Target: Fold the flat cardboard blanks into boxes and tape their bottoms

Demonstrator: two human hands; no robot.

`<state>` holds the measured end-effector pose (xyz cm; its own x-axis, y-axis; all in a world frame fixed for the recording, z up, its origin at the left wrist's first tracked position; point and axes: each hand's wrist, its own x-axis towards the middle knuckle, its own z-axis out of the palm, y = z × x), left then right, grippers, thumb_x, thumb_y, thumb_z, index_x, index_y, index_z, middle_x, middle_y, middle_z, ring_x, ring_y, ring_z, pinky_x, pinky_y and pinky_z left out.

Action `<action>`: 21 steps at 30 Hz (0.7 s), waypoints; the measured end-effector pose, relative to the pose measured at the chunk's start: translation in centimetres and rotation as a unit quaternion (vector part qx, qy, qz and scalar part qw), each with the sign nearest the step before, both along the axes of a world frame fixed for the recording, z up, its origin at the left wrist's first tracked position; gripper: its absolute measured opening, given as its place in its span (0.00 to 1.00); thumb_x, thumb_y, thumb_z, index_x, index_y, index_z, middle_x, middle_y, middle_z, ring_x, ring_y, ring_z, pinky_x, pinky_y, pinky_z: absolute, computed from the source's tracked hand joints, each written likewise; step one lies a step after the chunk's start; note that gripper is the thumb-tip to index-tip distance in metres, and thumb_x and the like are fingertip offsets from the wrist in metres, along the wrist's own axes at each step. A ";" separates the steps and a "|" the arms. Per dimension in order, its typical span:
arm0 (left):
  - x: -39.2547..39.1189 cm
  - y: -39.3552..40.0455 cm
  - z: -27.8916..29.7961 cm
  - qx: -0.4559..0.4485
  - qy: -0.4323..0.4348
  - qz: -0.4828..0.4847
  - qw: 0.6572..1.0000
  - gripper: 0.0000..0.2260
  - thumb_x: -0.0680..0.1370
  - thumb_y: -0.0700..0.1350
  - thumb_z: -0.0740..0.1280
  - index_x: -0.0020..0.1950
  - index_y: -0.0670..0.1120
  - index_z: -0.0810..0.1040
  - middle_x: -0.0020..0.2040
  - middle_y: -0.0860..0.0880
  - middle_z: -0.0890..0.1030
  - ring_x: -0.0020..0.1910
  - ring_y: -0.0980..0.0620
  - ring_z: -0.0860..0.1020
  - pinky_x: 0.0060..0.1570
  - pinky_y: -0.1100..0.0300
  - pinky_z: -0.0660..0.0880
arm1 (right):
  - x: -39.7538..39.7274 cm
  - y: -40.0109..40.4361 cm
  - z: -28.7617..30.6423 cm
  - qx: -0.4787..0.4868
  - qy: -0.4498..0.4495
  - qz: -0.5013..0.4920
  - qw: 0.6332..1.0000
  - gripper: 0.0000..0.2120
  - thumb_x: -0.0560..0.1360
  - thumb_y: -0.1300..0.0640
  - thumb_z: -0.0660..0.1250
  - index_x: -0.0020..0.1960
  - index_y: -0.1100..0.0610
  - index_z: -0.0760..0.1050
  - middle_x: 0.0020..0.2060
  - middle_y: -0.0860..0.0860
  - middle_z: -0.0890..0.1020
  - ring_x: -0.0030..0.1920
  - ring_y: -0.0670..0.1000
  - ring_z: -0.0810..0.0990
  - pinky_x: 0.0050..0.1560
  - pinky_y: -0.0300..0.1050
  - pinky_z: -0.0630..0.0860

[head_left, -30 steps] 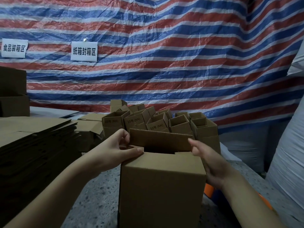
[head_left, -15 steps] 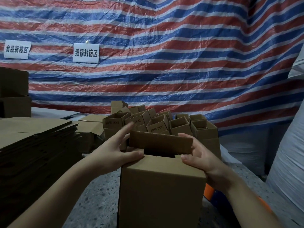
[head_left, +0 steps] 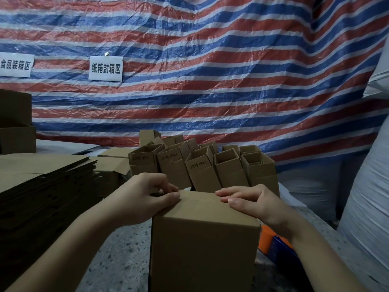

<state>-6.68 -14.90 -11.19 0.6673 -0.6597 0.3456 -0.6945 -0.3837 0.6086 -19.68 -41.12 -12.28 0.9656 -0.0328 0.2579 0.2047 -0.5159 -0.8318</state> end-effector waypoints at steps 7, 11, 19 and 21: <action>-2.2 -0.8 0.1 0.054 -0.175 0.040 0.982 0.08 0.80 0.54 0.63 0.57 0.62 0.78 0.63 0.64 0.76 0.67 0.64 0.67 0.65 0.64 0.65 | 0.0 0.1 0.1 -0.031 -0.002 -0.015 0.999 0.10 0.78 0.56 0.68 0.55 0.54 0.86 0.59 0.37 0.82 0.60 0.39 0.80 0.53 0.35 0.78; -4.2 -2.5 -0.2 0.091 -0.256 0.015 0.962 0.23 0.81 0.62 0.48 0.74 0.61 0.64 0.75 0.63 0.63 0.75 0.63 0.55 0.72 0.63 0.42 | -0.1 0.0 0.3 -0.032 0.006 0.000 0.999 0.12 0.76 0.51 0.68 0.56 0.51 0.86 0.60 0.37 0.82 0.60 0.40 0.80 0.54 0.38 0.79; -4.9 -4.4 -1.6 0.239 -0.256 -0.029 0.936 0.46 0.63 0.82 0.36 0.78 0.64 0.43 0.80 0.58 0.52 0.79 0.53 0.54 0.75 0.50 0.47 | -0.3 0.1 0.5 -0.056 0.013 -0.012 0.998 0.11 0.77 0.51 0.69 0.57 0.48 0.85 0.61 0.37 0.81 0.60 0.39 0.79 0.54 0.40 0.79; -4.9 -4.4 -1.8 0.239 -0.267 -0.027 0.933 0.45 0.64 0.81 0.37 0.78 0.63 0.46 0.80 0.57 0.55 0.78 0.52 0.56 0.75 0.49 0.50 | -0.3 0.2 0.8 -0.076 0.024 -0.022 0.997 0.09 0.78 0.53 0.69 0.56 0.47 0.85 0.60 0.35 0.81 0.61 0.38 0.78 0.58 0.41 0.78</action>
